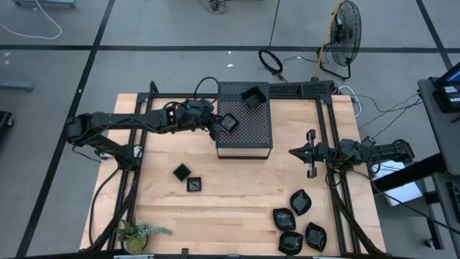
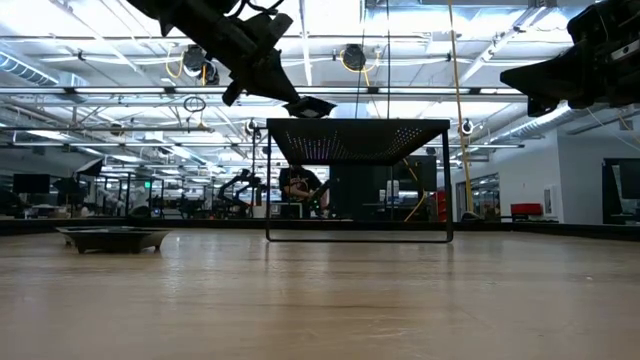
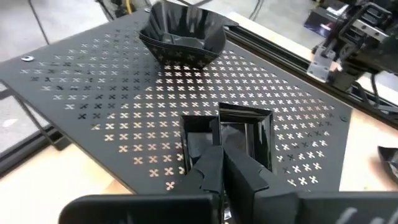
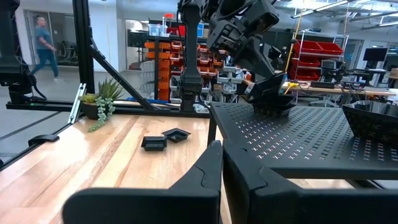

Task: Pick & Place Mini shaped plates
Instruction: Stack the square plate on top of the square plate on the shelf

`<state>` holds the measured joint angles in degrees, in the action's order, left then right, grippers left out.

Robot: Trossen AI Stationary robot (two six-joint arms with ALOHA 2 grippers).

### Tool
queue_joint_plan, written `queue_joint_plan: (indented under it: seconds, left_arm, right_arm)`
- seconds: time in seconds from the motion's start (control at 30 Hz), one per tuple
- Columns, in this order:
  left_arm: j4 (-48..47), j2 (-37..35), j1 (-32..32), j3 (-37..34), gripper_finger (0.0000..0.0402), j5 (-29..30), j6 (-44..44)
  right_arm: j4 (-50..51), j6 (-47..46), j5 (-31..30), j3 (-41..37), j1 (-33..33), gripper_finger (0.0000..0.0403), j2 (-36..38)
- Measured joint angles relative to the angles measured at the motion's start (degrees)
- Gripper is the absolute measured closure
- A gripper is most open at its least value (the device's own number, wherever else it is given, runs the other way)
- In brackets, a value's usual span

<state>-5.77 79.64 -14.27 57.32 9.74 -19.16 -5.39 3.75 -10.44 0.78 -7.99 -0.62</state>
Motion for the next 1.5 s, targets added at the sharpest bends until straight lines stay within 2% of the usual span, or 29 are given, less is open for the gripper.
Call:
queue_joint_plan:
  seconds: [0.2,0.6,0.83,1.23,1.5]
  left_arm:
    - [0.0,0.0,0.0,0.0,0.0363,6.2,0.0]
    - [0.0,0.0,0.0,0.0,0.0357,7.0,1.4]
    - [-0.2,0.3,0.0,0.0,0.0357,12.4,-0.9]
    - [1.3,5.9,0.0,-0.1,0.0357,11.2,-2.4]
    - [3.4,6.4,0.0,-0.1,0.0357,9.8,-2.1]
  right_arm:
    - [0.0,0.0,0.0,0.0,0.0,0.0403,0.0]
    - [0.0,0.0,0.0,0.0,0.0,0.0403,0.0]
    - [0.0,0.0,0.0,0.0,0.0,0.0403,0.0]
    - [0.0,0.0,0.0,0.0,0.0,0.0403,0.0]
    - [0.0,0.0,0.0,0.0,0.0,0.0403,0.0]
